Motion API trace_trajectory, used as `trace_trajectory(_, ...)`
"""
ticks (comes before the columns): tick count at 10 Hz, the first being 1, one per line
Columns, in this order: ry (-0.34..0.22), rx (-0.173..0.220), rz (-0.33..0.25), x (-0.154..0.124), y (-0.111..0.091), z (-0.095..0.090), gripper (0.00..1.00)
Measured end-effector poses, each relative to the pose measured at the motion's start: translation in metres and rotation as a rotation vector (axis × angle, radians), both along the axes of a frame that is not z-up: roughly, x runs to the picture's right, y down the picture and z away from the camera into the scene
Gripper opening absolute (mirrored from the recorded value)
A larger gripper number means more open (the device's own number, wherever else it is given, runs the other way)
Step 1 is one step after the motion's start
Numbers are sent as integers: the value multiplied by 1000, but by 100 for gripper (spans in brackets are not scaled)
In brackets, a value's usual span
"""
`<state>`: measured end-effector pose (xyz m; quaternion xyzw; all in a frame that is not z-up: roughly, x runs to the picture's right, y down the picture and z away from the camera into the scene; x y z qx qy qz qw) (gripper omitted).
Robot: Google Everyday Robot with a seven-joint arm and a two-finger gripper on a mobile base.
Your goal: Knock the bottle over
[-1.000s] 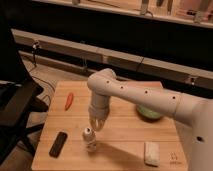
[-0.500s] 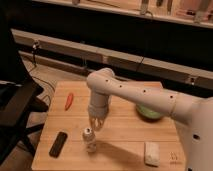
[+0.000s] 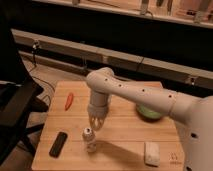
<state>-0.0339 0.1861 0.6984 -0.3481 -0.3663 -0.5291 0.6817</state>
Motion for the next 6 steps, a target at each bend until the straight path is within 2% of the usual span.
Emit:
trace_trajectory(3,48,24,-7,10,0,-3,0)
trace_trajectory(6,69,12,-45,14,8,-7,0)
